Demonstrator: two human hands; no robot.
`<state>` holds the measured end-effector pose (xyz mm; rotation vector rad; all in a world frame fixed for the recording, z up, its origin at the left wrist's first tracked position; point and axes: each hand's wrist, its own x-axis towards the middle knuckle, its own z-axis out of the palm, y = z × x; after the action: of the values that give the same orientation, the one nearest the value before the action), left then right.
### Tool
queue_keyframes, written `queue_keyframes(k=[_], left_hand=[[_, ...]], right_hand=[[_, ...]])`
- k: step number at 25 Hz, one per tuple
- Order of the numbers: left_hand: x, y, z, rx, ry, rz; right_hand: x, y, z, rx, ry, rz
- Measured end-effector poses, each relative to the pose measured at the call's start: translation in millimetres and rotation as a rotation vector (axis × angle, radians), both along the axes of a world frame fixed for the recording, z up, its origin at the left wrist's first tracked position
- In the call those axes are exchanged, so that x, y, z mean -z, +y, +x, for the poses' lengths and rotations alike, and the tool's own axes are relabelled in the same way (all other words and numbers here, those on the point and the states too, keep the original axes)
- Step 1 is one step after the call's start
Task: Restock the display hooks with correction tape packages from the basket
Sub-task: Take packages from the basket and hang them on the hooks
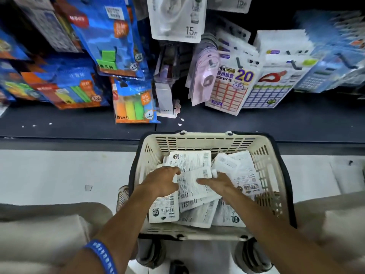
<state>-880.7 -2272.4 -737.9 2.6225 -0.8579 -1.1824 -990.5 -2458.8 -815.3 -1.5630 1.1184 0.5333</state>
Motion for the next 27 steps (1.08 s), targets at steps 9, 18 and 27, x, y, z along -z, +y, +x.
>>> queue_keyframes(k=[9,18,27], left_hand=[[-2,-10,-1,-0.009,0.056,0.033],[-25,-6,12,-0.168,-0.009,-0.087],[-99,-34,-6,-0.539,0.72,-0.374]], right_hand=[[7,9,-4,0.14,-0.099,0.154],[-50,-54,-18,0.158,-0.187,0.091],[-207,-85,-12,0.107,-0.627,-0.238]])
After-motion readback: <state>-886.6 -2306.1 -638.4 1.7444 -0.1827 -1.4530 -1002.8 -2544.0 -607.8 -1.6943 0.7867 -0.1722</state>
